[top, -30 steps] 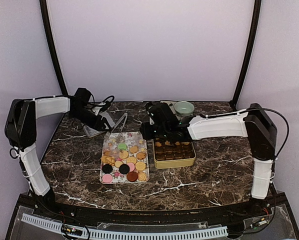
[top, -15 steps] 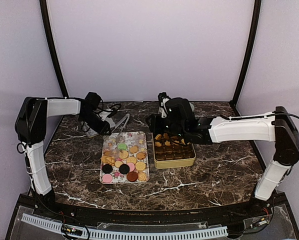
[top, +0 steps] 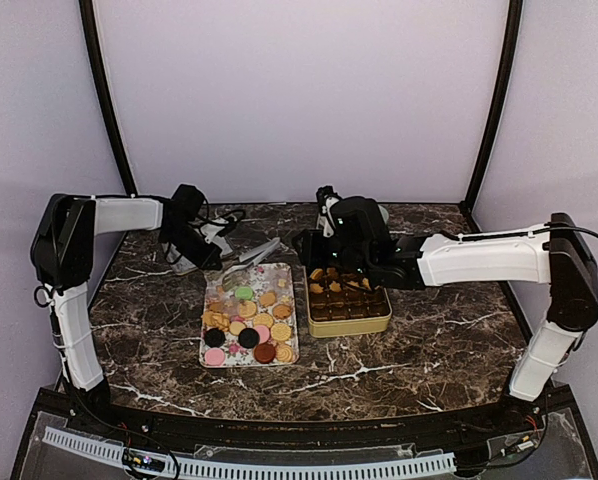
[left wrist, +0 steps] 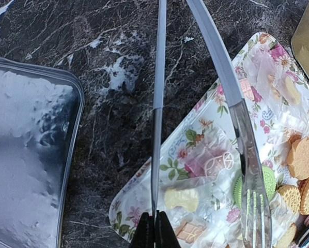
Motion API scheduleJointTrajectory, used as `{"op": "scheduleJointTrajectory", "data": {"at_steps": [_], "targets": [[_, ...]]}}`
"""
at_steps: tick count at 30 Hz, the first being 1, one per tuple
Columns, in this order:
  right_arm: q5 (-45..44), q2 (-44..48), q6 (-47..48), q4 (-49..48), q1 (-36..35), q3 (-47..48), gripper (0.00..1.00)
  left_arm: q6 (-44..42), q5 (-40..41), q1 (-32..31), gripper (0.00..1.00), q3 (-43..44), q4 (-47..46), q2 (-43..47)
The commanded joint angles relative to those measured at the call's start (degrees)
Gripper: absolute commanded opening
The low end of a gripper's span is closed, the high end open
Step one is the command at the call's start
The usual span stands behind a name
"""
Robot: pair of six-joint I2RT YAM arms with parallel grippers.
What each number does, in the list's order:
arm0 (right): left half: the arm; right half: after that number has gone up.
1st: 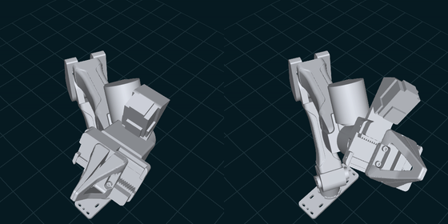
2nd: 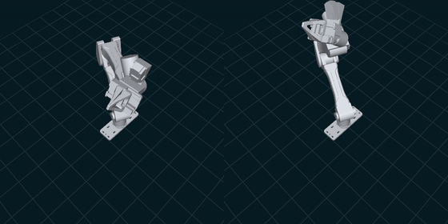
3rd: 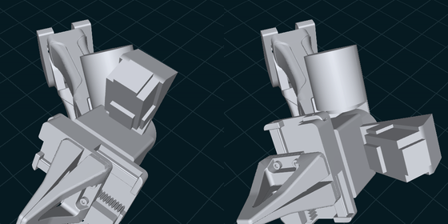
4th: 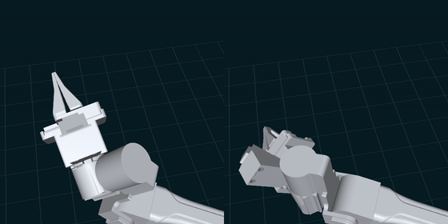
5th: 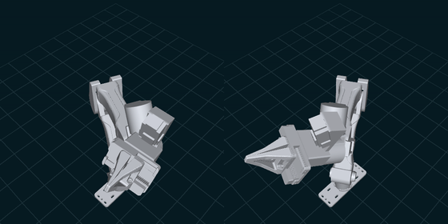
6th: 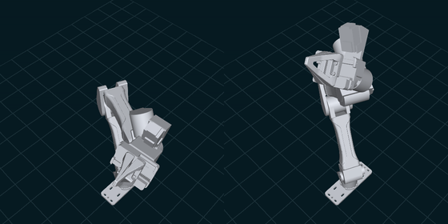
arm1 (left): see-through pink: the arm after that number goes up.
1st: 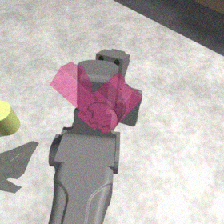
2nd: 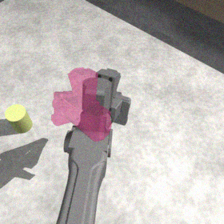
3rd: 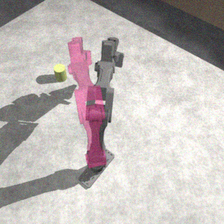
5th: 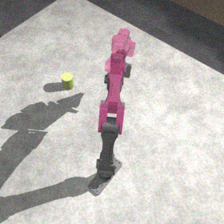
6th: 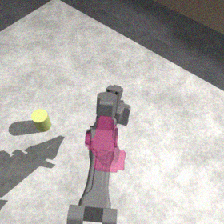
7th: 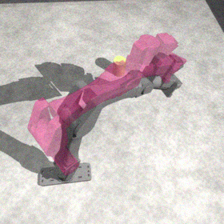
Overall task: Pack the cookies
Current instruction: Pick up the clamp from the plate.
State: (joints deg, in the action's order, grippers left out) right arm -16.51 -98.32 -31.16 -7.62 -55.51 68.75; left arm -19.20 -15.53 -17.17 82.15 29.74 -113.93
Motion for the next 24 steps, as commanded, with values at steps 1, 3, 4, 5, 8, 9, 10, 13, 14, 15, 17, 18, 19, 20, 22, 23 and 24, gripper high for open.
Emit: {"op": "scheduleJointTrajectory", "data": {"at_steps": [1,3,4,5,8,9,10,13,14,15,17,18,19,20,22,23,24], "targets": [[-0.6,1.6,-0.3,-1.4,-0.4,1.2,0.45,0.8,-0.3,-0.1,0.00,0.0,1.5,3.4],[-0.6,1.7,-0.4,-1.6,-0.4,1.5,0.45,2.1,-1.6,0.0,0.00,0.3,1.4,4.8],[-0.5,1.9,-0.5,-1.8,-0.4,1.6,0.47,2.9,-3.1,-0.1,0.00,0.7,1.6,5.6],[-0.2,2.1,-0.7,-2.2,-0.3,1.5,0.49,3.9,-5.3,-0.1,0.00,1.1,1.9,6.4],[2.3,3.4,-1.6,-5.3,0.3,0.3,0.58,6.4,-13.5,0.2,0.00,2.3,2.0,9.7],[4.1,4.1,-2.3,-7.4,0.7,-0.7,0.62,7.3,-17.2,0.3,0.00,2.9,1.9,11.0],[6.4,4.8,-3.3,-9.8,1.3,-1.9,0.66,8.1,-21.2,0.4,0.00,3.5,2.1,12.1],[17.7,6.5,-6.0,-21.5,3.5,-8.9,0.81,9.2,-34.9,0.4,0.00,5.4,3.4,14.9],[20.5,6.5,-7.0,-25.4,4.0,-10.6,0.87,9.3,-38.6,0.4,0.00,5.7,3.9,15.6],[23.5,6.5,-8.1,-28.8,4.4,-11.9,0.94,9.4,-41.9,0.4,0.00,5.8,4.5,16.3],[28.9,6.5,-9.9,-33.8,5.0,-12.5,1.00,9.2,-47.8,0.4,0.00,5.4,5.5,17.8],[31.7,6.0,-10.9,-35.7,5.2,-12.3,1.00,8.8,-50.0,0.4,0.00,5.0,5.9,18.5],[33.9,5.1,-12.0,-37.7,5.4,-12.1,1.00,8.6,-52.5,0.3,0.00,4.3,6.0,19.3],[35.7,4.2,-13.2,-39.9,5.5,-11.9,1.00,8.4,-54.1,0.3,0.00,3.5,5.7,20.2],[37.7,2.5,-15.6,-43.9,5.9,-11.2,1.00,7.8,-56.5,0.2,0.00,1.8,5.4,21.8],[38.2,1.9,-16.5,-46.1,6.0,-10.9,1.00,7.4,-57.1,0.1,0.00,1.2,5.2,22.5],[38.5,1.2,-17.6,-47.8,6.2,-10.6,1.00,7.0,-57.3,0.0,0.00,0.6,5.3,23.0]]}}
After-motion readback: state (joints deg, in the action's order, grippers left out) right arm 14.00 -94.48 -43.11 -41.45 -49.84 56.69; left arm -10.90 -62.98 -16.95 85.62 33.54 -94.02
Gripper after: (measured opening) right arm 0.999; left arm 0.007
